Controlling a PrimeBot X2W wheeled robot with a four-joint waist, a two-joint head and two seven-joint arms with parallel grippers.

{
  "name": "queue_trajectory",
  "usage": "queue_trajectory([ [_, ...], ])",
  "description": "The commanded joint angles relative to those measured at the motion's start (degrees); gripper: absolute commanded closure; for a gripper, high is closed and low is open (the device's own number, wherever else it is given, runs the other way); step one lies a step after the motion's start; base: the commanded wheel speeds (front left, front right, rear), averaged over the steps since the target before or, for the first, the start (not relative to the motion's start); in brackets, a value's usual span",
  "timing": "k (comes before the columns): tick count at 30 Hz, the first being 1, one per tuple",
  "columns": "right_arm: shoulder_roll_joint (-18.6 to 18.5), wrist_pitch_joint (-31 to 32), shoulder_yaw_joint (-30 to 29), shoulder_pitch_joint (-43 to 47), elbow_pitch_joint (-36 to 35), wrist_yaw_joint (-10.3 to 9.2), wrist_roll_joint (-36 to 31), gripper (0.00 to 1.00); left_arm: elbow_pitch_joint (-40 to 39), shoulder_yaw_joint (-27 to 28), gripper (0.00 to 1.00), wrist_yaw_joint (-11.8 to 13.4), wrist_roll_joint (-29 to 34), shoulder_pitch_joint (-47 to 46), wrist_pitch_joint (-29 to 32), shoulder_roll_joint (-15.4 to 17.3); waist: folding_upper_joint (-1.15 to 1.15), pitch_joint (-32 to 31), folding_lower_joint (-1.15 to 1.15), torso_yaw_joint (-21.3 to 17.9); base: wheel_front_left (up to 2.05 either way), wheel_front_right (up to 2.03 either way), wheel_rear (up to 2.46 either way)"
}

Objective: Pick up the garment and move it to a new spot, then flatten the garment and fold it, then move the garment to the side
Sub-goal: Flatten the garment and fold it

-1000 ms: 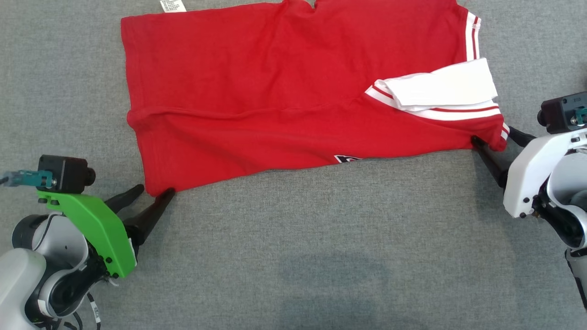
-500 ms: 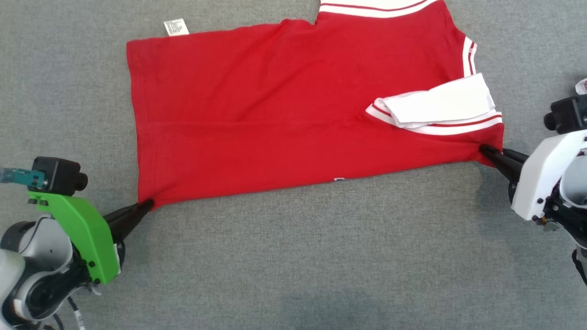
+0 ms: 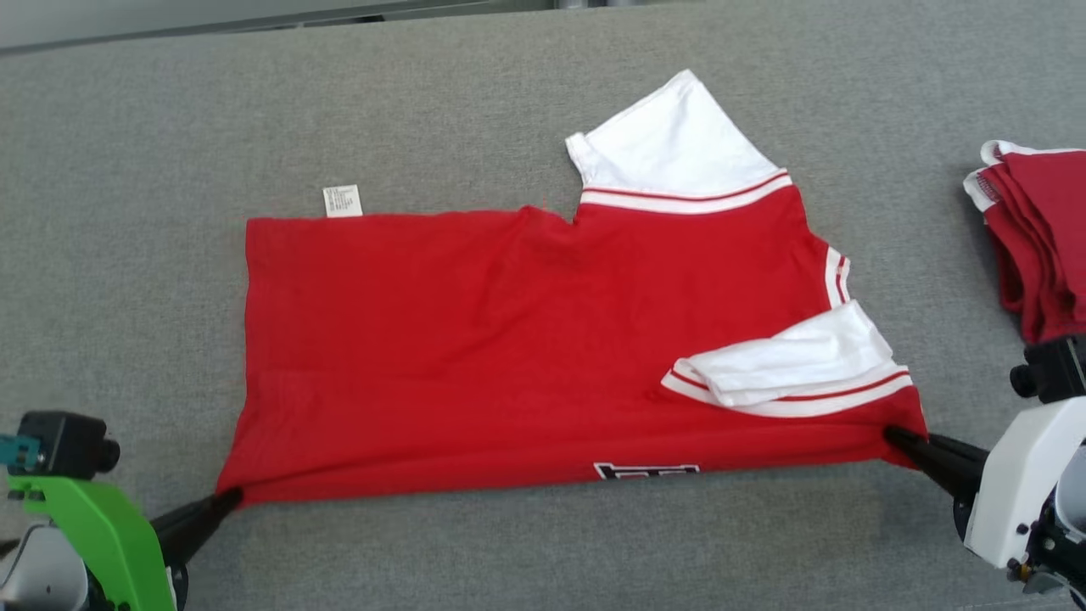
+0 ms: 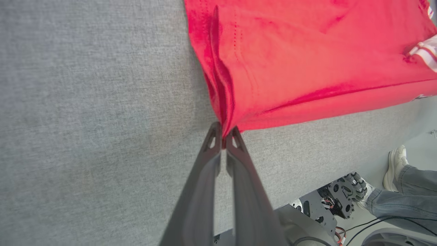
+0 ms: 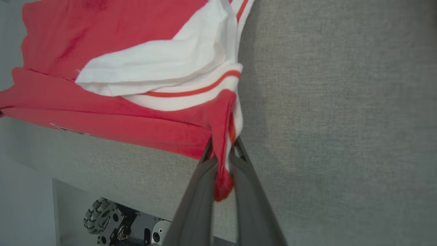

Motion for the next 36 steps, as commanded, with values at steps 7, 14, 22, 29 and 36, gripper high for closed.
queue_trajectory([
  [7, 0.45, -6.11, 1.22, 1.91, 2.44, -0.11, -3.61, 0.00, -1.36, -0.08, 0.53, 4.35, 2.90, 7.10, -4.81, 1.14, 0.42, -2.26, 0.00, -2.40, 0.00, 0.00, 0.00],
  [14, -2.67, -11.01, -0.18, -3.27, 0.74, -0.04, -5.78, 0.00, -7.73, 0.72, 0.00, 9.70, 7.88, 11.12, -8.06, 5.82, 0.42, -0.56, 0.00, -2.05, 0.00, 0.00, 0.00],
  [22, -2.64, -6.19, 1.98, -25.14, 2.33, -0.05, -10.79, 0.00, -11.46, 5.58, 0.00, 9.32, 7.92, -3.21, -5.47, 5.63, 0.42, 9.03, 0.00, -0.01, 0.00, 0.00, 0.00],
  [29, -0.62, -2.20, 6.24, -43.00, 12.26, -0.05, -15.89, 0.00, -2.77, -0.31, 0.00, 5.34, 12.40, -23.94, 2.98, -3.32, 0.42, 16.61, 0.00, 3.84, 0.00, 0.00, 0.00],
  [36, 1.22, -0.57, 12.00, -53.02, 22.56, -0.05, -19.52, 0.00, 11.15, -7.55, 0.00, 1.27, 16.65, -38.80, 7.70, -14.52, 0.42, 19.71, 0.00, 6.86, 0.00, 0.00, 0.00],
])
